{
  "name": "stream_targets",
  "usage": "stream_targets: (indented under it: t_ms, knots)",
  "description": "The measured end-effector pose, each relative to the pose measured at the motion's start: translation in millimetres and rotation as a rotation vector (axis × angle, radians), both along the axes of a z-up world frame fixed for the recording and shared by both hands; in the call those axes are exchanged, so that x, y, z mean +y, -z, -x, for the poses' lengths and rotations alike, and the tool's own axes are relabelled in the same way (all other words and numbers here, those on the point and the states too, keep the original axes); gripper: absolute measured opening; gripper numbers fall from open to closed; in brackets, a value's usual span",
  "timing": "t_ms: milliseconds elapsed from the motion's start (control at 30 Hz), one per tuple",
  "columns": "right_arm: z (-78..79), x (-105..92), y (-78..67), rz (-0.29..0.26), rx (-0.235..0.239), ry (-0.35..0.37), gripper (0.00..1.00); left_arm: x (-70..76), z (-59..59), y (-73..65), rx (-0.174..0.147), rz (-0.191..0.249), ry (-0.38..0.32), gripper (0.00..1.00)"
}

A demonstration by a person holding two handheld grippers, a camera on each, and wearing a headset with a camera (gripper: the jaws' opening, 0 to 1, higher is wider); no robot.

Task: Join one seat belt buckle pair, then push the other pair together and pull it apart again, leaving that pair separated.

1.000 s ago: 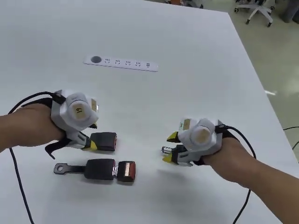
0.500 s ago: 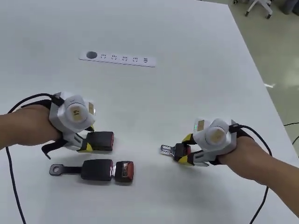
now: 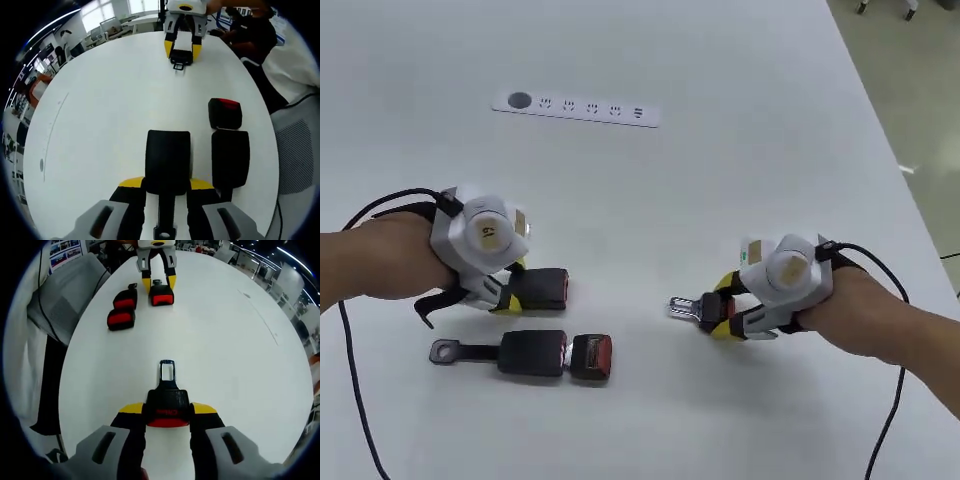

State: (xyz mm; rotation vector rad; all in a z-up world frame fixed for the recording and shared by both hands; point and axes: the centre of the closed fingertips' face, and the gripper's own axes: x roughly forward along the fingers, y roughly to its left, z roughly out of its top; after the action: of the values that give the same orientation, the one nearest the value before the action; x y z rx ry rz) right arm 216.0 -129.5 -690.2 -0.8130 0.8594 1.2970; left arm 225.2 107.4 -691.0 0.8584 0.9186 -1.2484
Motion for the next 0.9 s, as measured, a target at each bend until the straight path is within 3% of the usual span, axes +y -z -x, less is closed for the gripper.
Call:
stream_targets:
  t_ms: [300, 567, 900]
  knots:
    - [2.2, 2.1, 2.3, 0.004, 0.008, -0.026, 0.33, -6.2, 7.9, -5.9, -0.005, -0.026, 0.066, 0.32]
    - [0.8, 8.2, 1.7, 0.015, 0.002, -0.019, 0.32, -3.5, 6.0, -5.1, 0.009, -0.041, 0.049, 0.32]
    - [2.7, 45.8, -0.1, -0.018, -0.002, -0.028, 0.32, -2.5, 6.6, -6.0, 0.022, -0.044, 0.053, 0.31]
